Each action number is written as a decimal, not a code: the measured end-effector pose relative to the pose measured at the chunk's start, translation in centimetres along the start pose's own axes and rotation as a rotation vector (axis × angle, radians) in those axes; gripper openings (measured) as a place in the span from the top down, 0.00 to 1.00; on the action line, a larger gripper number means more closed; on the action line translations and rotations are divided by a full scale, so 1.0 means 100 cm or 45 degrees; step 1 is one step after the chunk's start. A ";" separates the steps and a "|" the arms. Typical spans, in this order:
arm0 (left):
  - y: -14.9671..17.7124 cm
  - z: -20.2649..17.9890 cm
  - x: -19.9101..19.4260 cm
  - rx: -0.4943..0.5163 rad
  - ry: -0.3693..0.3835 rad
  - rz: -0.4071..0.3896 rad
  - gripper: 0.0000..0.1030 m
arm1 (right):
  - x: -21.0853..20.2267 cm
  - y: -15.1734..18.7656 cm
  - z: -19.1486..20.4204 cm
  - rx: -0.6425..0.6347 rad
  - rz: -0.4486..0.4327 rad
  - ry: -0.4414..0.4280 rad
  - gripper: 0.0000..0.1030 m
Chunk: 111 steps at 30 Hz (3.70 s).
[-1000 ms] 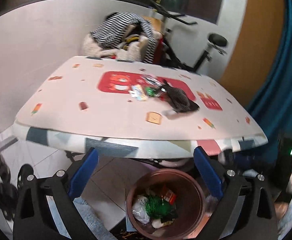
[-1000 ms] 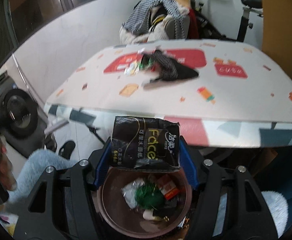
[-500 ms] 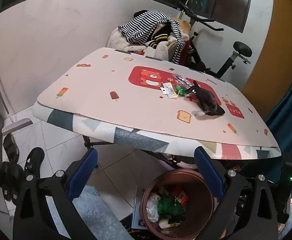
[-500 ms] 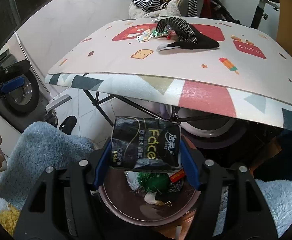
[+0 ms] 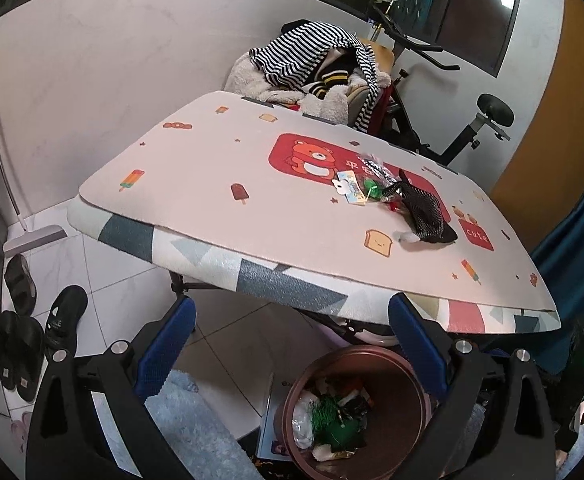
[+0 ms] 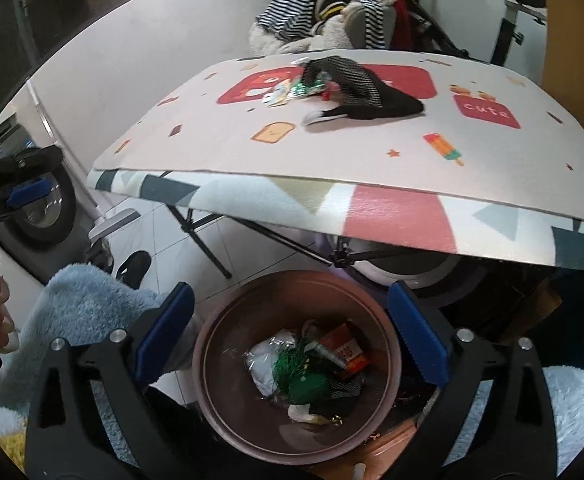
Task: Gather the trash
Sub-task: 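Move the right gripper back up toward the table, then grasp the black polka-dot glove with the right gripper, then grasp the silver fork with the left gripper while the right gripper holds the glove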
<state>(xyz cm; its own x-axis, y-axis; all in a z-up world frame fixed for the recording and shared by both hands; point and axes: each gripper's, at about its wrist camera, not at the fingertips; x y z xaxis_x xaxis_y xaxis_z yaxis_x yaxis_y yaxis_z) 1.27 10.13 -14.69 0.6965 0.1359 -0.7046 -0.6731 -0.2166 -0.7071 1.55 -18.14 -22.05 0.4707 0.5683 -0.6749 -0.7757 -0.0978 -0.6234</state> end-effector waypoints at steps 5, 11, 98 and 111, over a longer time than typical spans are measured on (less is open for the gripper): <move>-0.006 0.002 0.008 -0.011 0.001 0.007 0.08 | -0.005 -0.017 -0.010 -0.013 -0.035 0.050 0.07; -0.011 0.002 0.021 -0.025 0.010 0.021 0.08 | -0.002 -0.062 -0.027 -0.052 -0.071 0.075 0.07; -0.232 -0.168 0.161 0.161 0.368 0.113 0.97 | -0.049 -0.123 -0.123 0.247 -0.382 0.064 0.88; -0.138 -0.144 0.041 0.298 0.551 0.035 0.97 | -0.095 -0.114 -0.069 0.193 -0.458 0.014 0.88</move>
<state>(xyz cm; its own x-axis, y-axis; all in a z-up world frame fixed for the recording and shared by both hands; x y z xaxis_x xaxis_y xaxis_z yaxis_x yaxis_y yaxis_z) 16.95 -0.28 -6.96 0.6835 -0.2920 -0.6690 -0.6960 0.0156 -0.7179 8.82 -28.07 -11.29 0.7278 0.5354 -0.4286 -0.6132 0.2282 -0.7562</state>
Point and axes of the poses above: each gripper's, at about its wrist camera, not at the fingertips, and x roughly the way its jaws point, z to its left, y to its underside, and after that the axes turned 12 degrees about -y, right-handed
